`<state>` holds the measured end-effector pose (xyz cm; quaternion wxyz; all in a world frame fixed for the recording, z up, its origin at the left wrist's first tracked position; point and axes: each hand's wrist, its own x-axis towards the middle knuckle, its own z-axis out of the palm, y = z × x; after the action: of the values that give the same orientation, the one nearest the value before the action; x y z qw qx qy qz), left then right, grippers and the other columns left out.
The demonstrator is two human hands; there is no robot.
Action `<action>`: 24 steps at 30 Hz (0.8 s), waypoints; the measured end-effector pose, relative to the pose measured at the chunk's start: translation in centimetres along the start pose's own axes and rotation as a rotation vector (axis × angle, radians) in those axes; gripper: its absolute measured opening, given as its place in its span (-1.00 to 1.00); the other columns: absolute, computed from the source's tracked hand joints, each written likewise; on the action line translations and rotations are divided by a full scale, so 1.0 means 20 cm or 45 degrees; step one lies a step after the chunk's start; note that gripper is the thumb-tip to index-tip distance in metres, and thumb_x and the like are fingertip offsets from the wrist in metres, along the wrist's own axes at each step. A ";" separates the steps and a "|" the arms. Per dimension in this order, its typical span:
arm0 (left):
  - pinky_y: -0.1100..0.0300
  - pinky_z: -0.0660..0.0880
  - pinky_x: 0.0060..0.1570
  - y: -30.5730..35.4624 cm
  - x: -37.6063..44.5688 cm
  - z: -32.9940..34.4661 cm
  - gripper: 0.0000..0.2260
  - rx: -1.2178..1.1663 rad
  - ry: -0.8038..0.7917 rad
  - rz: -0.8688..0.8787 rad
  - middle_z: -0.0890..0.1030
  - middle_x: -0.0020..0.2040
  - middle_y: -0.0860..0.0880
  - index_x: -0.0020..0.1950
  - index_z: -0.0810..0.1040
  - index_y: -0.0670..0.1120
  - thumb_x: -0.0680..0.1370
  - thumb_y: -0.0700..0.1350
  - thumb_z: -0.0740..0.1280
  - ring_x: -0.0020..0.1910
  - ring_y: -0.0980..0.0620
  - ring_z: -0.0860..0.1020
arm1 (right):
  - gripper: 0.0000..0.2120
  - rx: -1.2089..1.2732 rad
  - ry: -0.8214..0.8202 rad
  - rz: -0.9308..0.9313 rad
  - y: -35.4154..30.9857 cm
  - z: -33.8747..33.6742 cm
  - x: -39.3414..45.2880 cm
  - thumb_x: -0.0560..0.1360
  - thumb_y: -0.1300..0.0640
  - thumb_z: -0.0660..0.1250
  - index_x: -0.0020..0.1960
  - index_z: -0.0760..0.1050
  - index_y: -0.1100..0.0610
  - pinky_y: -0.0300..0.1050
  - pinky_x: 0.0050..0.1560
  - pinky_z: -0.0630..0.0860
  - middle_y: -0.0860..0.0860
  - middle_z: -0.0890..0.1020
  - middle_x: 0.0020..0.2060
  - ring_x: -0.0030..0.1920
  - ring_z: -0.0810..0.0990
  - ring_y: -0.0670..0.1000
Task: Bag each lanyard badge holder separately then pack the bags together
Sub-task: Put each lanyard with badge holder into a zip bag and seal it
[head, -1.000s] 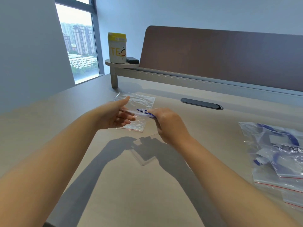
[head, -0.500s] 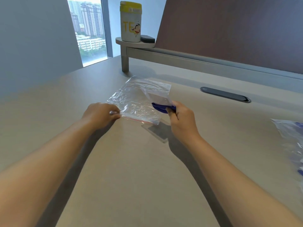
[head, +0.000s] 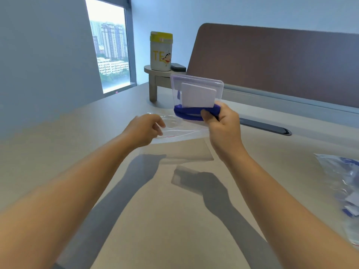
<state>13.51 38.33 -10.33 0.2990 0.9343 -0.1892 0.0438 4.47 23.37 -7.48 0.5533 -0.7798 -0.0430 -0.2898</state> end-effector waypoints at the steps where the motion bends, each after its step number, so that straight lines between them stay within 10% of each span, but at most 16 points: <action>1: 0.23 0.43 -0.03 0.03 -0.01 -0.01 -0.75 -0.021 -0.017 0.014 0.62 0.11 -0.16 0.19 0.50 -0.17 0.54 -0.32 0.23 -0.07 0.02 0.51 | -0.81 -0.059 -0.018 -0.019 -0.01 0.00 0.00 0.54 0.36 0.13 0.08 0.46 0.26 -0.57 -0.23 0.38 0.02 0.51 -0.13 -0.15 0.45 -0.05; 9: 0.28 0.47 -0.12 0.18 -0.09 -0.11 -0.83 -0.182 0.028 0.127 0.58 0.10 -0.19 -0.06 0.35 -0.10 0.50 -0.33 0.28 -0.09 0.00 0.52 | -0.77 -0.431 -0.178 -0.019 -0.04 -0.11 -0.02 0.53 0.36 0.12 0.11 0.49 0.27 -0.27 -0.19 0.35 0.09 0.56 -0.06 -0.07 0.45 -0.02; 13: 0.30 0.48 -0.19 0.25 -0.11 -0.16 -0.73 -0.536 0.055 0.036 0.53 -0.01 -0.13 -0.23 0.33 -0.02 0.46 -0.35 0.33 -0.07 -0.04 0.51 | -0.75 -0.600 -0.372 -0.006 -0.09 -0.18 -0.05 0.53 0.40 0.10 0.05 0.52 0.25 -0.59 -0.26 0.34 -0.07 0.57 -0.27 -0.29 0.54 -0.30; 17: 0.25 0.51 -0.17 0.32 -0.12 -0.20 -0.81 -0.906 -0.036 -0.114 0.52 0.01 -0.13 -0.19 0.40 -0.04 0.47 -0.30 0.33 -0.07 -0.07 0.53 | -0.74 -0.822 -0.371 -0.004 -0.12 -0.21 -0.04 0.53 0.35 0.12 0.13 0.49 0.20 -0.17 -0.06 0.38 0.16 0.59 0.03 -0.06 0.50 0.10; 24: 0.38 0.57 -0.32 0.40 -0.15 -0.28 -0.94 -1.148 -0.374 -0.073 0.58 -0.12 -0.05 -0.12 0.46 -0.09 0.55 -0.21 0.23 -0.21 0.05 0.61 | -0.73 -0.920 -0.364 -0.038 -0.16 -0.28 -0.01 0.52 0.34 0.16 0.20 0.38 0.18 -0.17 -0.07 0.40 0.16 0.55 0.15 0.05 0.48 0.12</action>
<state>7.97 36.57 -1.92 0.6459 0.7125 -0.2038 -0.1835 0.83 19.70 -3.56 0.2271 -0.9562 -0.0263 -0.1829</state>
